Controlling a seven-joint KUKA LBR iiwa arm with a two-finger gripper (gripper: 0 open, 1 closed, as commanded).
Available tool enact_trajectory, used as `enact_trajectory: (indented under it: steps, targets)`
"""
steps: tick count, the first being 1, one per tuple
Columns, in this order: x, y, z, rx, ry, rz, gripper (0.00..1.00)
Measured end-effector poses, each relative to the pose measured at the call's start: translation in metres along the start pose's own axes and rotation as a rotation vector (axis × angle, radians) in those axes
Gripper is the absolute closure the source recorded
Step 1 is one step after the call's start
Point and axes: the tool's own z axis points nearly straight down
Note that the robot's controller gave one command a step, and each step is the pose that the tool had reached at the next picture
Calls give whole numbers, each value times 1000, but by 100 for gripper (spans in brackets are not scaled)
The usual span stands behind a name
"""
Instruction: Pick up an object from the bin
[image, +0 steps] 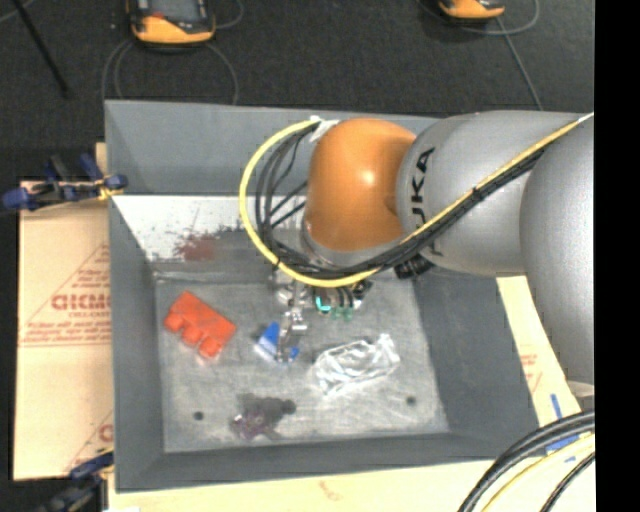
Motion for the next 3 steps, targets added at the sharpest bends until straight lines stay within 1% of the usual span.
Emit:
enact_trajectory:
  steps: [1, 2, 3]
  targets:
    - [-25, -44, 94, 0, -13, -201, 0]
    - [-14, -11, 94, 4, -17, -330, 0]
    - [-16, -10, 91, 1, -25, -326, 100]
